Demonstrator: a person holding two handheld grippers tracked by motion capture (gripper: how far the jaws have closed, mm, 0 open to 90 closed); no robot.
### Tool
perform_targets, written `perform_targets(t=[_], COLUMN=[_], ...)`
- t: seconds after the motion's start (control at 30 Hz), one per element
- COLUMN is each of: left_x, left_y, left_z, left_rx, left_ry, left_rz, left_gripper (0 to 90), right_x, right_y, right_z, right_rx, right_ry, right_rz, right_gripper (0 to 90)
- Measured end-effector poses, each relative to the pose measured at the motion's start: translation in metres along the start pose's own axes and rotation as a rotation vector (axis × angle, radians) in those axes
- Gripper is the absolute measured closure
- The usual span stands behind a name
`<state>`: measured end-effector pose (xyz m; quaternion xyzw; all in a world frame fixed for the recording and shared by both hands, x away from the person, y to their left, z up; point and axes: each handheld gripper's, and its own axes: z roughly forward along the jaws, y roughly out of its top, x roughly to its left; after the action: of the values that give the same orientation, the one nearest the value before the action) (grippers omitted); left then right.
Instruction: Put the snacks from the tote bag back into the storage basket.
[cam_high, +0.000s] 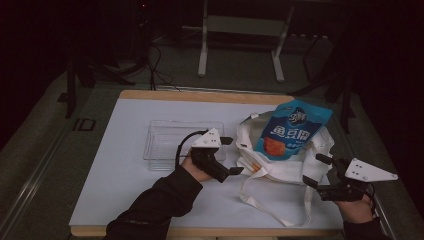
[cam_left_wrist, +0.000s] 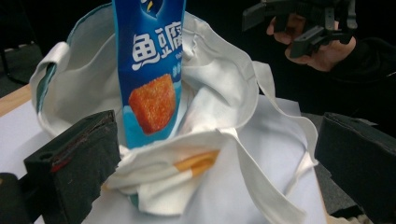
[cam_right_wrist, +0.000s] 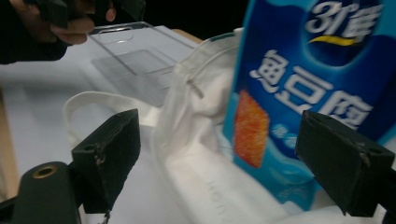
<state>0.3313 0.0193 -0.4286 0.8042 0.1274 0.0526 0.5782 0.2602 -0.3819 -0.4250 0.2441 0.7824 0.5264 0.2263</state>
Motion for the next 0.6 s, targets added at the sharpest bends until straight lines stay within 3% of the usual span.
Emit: perform_targets(t=[0.37, 0.4, 0.6], left_x=[0.018, 0.024, 0.037], left_y=[0.014, 0.019, 0.032], left_z=[0.034, 0.046, 0.073], left_rx=[0.008, 0.015, 0.040], left_ry=[0.011, 0.011, 0.035], left_rz=[0.004, 0.000, 0.022], left_gripper=[0.3, 0.3, 1.5], right_x=[-0.026, -0.034, -0.053], right_y=[-0.003, -0.004, -0.003], right_z=[0.000, 0.002, 0.004], right_rx=[0.012, 0.015, 0.019], right_ry=[-0.050, -0.063, -0.085], right_rz=[0.023, 0.033, 0.055], right_gripper=[15.9, 15.9, 16.7])
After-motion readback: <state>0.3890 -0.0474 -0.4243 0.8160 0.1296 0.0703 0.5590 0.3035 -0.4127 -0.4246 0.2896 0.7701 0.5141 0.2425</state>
